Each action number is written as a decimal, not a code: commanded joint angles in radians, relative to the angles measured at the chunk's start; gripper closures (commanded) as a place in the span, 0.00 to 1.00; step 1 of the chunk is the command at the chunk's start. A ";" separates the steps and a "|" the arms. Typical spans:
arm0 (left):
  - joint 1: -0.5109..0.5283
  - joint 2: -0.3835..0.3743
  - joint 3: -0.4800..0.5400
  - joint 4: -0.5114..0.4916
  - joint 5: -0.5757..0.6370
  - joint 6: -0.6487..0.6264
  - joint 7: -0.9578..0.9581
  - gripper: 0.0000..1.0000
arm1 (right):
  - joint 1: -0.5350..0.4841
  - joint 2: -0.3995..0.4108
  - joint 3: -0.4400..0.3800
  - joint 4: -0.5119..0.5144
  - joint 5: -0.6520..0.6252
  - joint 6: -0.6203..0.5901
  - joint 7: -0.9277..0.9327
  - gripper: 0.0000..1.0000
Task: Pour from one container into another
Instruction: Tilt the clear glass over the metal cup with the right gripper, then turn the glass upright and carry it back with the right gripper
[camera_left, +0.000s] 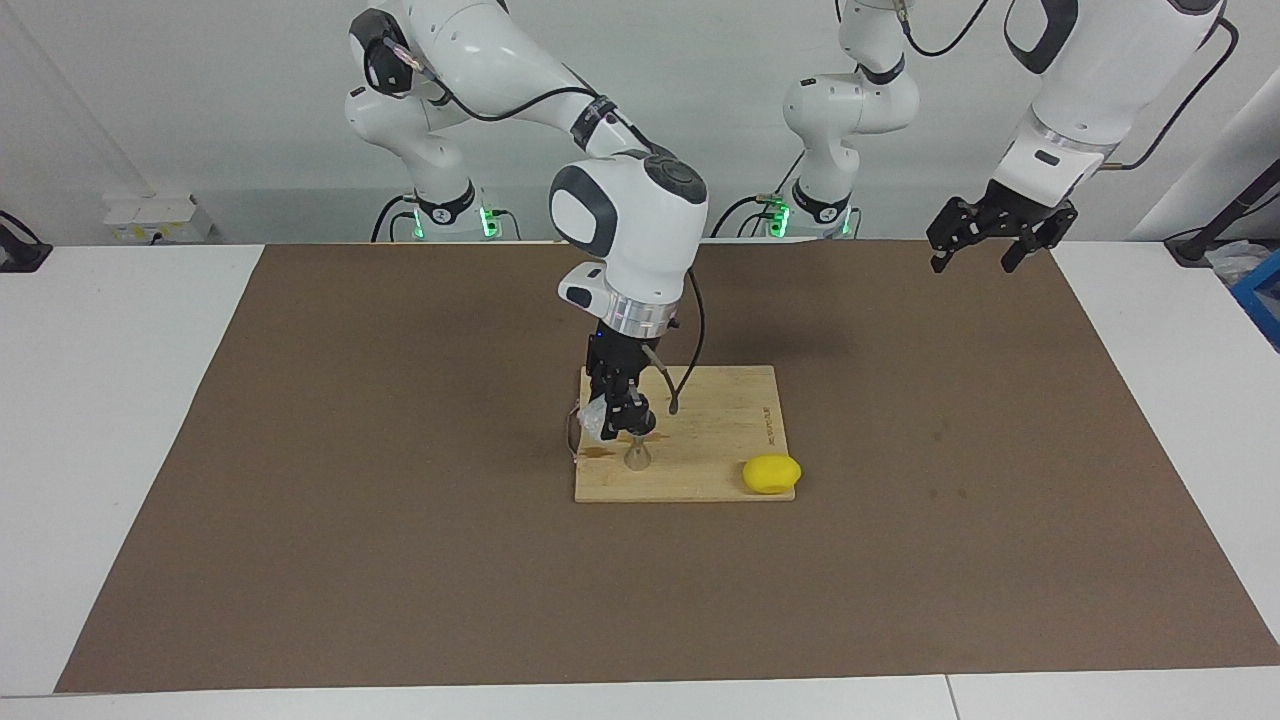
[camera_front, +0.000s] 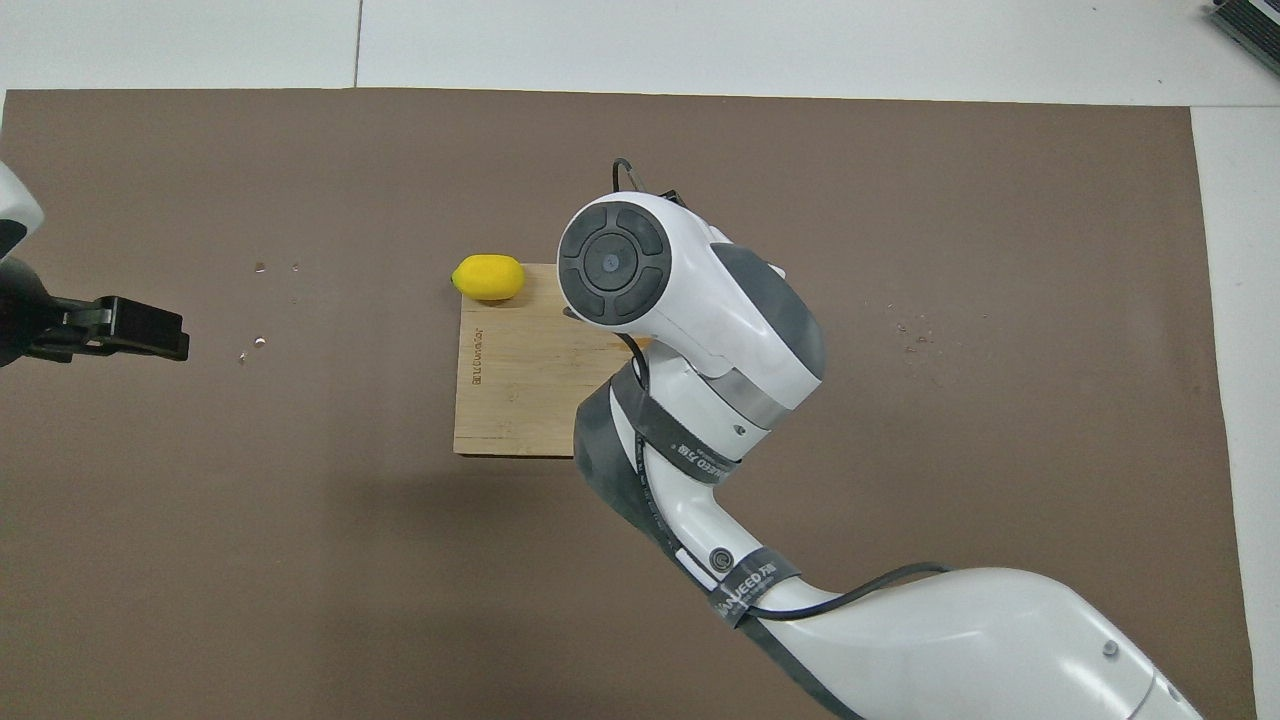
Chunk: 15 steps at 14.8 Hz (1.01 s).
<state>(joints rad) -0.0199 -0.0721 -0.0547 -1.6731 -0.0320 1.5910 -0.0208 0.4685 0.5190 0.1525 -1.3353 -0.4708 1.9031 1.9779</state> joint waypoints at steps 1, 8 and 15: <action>-0.005 -0.032 0.006 -0.036 0.015 0.015 0.005 0.00 | -0.004 0.003 0.009 0.019 -0.023 -0.026 -0.024 1.00; -0.005 -0.032 0.006 -0.036 0.015 0.014 0.005 0.00 | -0.036 0.004 0.012 0.016 0.090 -0.004 -0.021 1.00; -0.005 -0.032 0.006 -0.036 0.015 0.015 0.004 0.00 | -0.068 0.007 0.013 0.001 0.182 0.039 -0.025 1.00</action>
<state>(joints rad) -0.0199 -0.0721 -0.0547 -1.6731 -0.0320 1.5910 -0.0208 0.4353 0.5199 0.1518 -1.3360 -0.3229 1.9207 1.9736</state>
